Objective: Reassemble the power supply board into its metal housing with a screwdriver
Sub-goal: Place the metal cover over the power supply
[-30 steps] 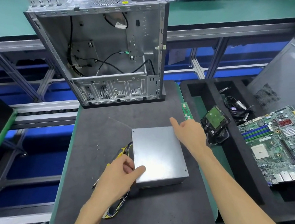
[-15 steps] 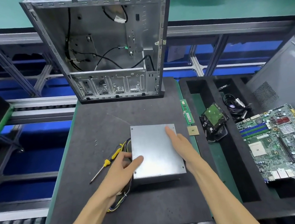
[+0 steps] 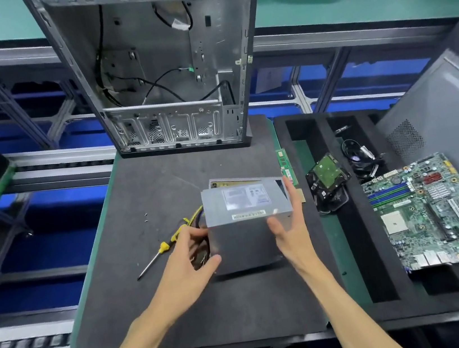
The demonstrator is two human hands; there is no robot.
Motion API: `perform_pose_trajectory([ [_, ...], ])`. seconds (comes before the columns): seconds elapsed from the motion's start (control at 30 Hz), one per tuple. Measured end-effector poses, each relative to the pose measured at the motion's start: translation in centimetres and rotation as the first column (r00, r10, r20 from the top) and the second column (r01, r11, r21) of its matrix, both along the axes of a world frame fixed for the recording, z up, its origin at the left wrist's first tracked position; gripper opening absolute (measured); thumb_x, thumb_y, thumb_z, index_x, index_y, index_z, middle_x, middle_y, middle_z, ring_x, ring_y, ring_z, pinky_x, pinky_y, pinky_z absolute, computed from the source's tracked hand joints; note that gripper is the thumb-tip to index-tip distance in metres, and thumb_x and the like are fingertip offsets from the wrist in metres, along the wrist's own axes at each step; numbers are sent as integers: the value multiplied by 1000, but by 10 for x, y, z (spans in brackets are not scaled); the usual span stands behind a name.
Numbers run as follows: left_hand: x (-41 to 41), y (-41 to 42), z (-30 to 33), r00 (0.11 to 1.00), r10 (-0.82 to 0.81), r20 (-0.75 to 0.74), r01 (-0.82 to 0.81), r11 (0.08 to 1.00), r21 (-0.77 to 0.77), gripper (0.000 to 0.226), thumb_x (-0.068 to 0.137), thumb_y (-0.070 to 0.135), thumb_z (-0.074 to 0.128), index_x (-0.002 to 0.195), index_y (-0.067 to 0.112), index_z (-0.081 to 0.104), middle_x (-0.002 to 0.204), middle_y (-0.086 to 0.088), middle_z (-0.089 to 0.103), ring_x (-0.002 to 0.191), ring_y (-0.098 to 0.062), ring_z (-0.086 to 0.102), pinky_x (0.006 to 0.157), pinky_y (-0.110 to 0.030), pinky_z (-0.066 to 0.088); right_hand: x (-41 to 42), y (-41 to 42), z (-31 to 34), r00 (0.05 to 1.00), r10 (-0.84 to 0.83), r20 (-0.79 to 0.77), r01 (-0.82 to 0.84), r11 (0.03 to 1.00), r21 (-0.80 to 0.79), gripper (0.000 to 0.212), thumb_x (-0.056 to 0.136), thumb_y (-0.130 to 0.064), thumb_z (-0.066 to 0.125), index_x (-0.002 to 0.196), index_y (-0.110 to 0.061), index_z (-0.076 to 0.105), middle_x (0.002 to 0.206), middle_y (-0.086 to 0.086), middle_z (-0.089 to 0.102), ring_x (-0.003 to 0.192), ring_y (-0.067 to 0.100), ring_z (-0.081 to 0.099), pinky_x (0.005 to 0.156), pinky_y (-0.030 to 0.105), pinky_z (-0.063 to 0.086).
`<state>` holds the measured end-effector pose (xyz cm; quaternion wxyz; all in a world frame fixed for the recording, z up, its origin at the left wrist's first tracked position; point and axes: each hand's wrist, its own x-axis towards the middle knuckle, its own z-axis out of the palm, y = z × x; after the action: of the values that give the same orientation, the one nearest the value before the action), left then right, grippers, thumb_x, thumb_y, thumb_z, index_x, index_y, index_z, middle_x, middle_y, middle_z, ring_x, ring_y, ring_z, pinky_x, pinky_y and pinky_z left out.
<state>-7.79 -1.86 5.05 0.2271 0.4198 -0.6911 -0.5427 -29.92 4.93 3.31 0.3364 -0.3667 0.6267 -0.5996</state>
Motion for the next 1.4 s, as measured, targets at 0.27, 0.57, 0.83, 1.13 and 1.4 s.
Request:
perform_pose_trajectory([
  [0.27, 30, 5, 31, 930, -130, 345, 163, 984, -69, 14, 93, 25, 68, 99, 38, 66, 101, 24, 72, 96, 8, 66, 91, -25, 54, 4, 31, -11, 995, 37, 92, -32, 998, -53, 77, 92, -75, 53, 156, -38, 30, 157, -30, 38, 147, -4, 33, 110, 10, 34],
  [0.57, -11, -11, 56, 957, 231, 178, -203, 965, -164, 12, 82, 23, 80, 88, 26, 70, 79, 8, 71, 75, -7, 62, 66, -8, 45, 1, 19, 18, 925, -85, 370, 57, 995, 86, 35, 103, -47, 49, 132, -40, 67, 136, -10, 68, 129, 10, 61, 105, 36, 45],
  [0.83, -16, 6, 48, 952, 307, 3, -305, 946, -110, 23, 82, 9, 80, 90, 28, 71, 86, 8, 69, 71, 1, 60, 65, -9, 46, 3, 13, 25, 885, -149, 442, 92, 985, 146, 29, 106, -33, 49, 118, -22, 73, 124, 9, 73, 112, 21, 68, 88, 34, 51],
  [1.13, -13, -1, 53, 944, 329, 11, -329, 944, -21, 19, 83, 12, 78, 86, 31, 78, 79, 14, 75, 67, 1, 65, 71, -26, 58, 4, 12, 22, 925, -56, 377, 10, 993, 121, 45, 94, -41, 59, 132, -16, 55, 129, 17, 67, 118, 31, 67, 96, 43, 54],
  [1.4, 14, -11, 47, 993, -41, -109, 60, 982, 180, 56, 87, -15, 56, 111, 32, 76, 117, 7, 74, 109, -8, 68, 88, -12, 50, 0, 12, 18, 910, -71, 408, 25, 993, 119, 25, 105, -19, 53, 129, -15, 58, 125, 17, 70, 119, 37, 66, 99, 52, 51],
])
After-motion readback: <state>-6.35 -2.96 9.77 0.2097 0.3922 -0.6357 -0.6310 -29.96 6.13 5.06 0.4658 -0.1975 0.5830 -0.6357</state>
